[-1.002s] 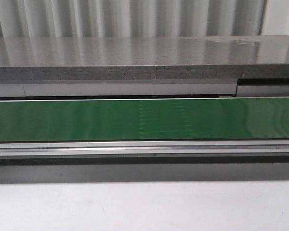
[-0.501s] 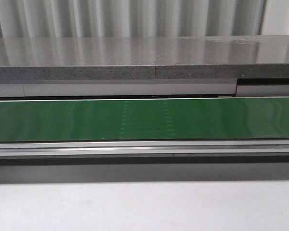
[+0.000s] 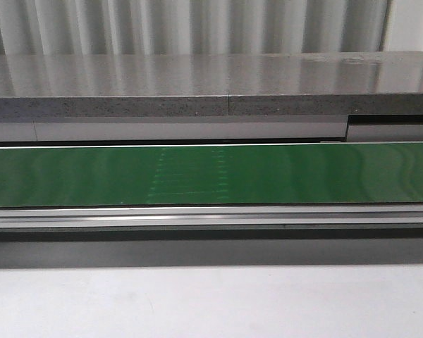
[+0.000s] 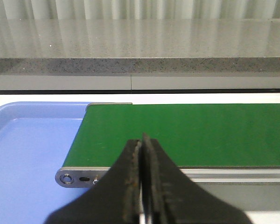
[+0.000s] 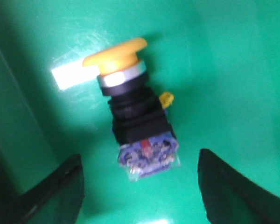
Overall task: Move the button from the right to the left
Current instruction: 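Close the right gripper around the yellow-capped button's black body, then lift the button and set it upright on the green belt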
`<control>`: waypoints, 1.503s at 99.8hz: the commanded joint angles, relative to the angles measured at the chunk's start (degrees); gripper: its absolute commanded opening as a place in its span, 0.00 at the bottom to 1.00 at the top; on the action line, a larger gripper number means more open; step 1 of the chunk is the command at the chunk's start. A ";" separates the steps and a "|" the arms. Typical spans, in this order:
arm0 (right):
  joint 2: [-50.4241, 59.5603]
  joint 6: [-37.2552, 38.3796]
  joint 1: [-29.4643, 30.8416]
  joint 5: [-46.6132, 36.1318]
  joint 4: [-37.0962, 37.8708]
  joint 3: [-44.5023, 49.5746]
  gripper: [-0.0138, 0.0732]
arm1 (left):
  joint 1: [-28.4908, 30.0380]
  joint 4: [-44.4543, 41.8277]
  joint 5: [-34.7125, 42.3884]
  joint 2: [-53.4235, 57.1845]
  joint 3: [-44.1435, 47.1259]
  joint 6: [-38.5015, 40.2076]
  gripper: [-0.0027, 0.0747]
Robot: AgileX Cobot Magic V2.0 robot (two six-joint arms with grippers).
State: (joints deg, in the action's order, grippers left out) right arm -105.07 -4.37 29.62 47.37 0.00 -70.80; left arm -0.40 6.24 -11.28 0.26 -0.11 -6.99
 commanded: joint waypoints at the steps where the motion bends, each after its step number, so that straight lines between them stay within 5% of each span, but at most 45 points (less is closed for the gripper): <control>1: 1.45 -3.03 0.21 -2.79 0.61 -1.88 0.76 | 0.04 0.34 4.31 1.96 1.45 0.40 0.01; 30: -1.13 -3.18 0.21 -5.26 2.03 -1.89 0.74 | 0.04 0.34 4.31 1.96 1.45 0.40 0.01; 56: -1.13 -3.18 0.21 -5.67 2.03 -1.89 0.26 | 0.04 0.34 4.31 1.96 1.45 0.40 0.01; 95: 10.45 -3.18 -1.13 -5.31 -5.03 -1.71 0.27 | 0.04 0.34 4.31 1.96 1.45 0.40 0.01; 131: 17.44 -3.11 -13.41 4.32 -5.52 -1.63 0.27 | 0.04 0.34 4.31 1.96 1.45 0.40 0.01; 150: 15.51 -2.28 -14.86 7.84 -6.21 -1.58 0.27 | 0.04 0.34 4.31 1.96 1.45 0.40 0.01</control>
State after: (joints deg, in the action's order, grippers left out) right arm -90.89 -6.82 14.83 55.24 -5.76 -71.02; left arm -0.40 6.24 -11.28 0.26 -0.11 -6.99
